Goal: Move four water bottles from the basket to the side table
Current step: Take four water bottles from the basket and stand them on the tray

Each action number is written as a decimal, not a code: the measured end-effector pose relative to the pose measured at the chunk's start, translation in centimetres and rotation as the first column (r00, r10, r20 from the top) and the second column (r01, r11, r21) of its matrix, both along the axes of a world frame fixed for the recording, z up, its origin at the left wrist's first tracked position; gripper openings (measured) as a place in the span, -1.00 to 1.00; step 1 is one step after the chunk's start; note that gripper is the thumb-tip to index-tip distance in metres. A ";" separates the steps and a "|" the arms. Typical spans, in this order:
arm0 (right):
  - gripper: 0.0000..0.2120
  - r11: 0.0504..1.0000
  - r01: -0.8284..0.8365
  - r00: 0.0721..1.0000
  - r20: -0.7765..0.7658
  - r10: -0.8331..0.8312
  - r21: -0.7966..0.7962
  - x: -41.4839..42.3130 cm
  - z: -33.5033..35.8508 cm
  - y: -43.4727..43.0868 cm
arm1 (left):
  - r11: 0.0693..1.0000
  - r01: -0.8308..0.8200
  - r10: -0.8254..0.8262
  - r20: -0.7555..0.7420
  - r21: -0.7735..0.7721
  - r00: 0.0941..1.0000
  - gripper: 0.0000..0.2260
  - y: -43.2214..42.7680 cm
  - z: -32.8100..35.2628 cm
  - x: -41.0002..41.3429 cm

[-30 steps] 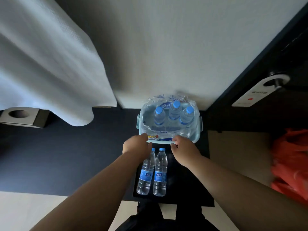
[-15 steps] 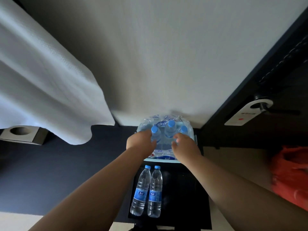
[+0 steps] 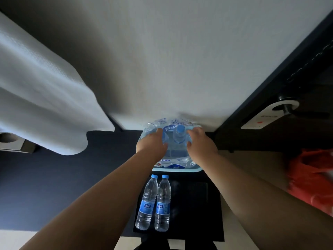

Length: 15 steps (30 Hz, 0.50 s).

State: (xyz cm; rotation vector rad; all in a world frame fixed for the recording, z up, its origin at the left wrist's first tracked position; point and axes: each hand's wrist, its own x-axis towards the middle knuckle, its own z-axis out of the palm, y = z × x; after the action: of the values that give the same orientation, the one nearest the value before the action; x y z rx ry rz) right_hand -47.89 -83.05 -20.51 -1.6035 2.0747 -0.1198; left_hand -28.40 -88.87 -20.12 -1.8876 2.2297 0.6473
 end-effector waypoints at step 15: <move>-0.66 0.994 0.040 0.981 -0.191 -0.021 0.098 0.0 -2.5 -1.5 | 0.999 -0.041 0.040 -0.049 -0.003 0.998 -0.74 -1.3 -3.3 -0.6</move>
State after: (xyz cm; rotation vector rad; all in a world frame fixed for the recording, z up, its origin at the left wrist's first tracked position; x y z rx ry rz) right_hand -47.86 -84.57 -22.99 -1.5752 2.2107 0.1311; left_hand -29.01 -90.19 -23.39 -1.9442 2.2290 0.7024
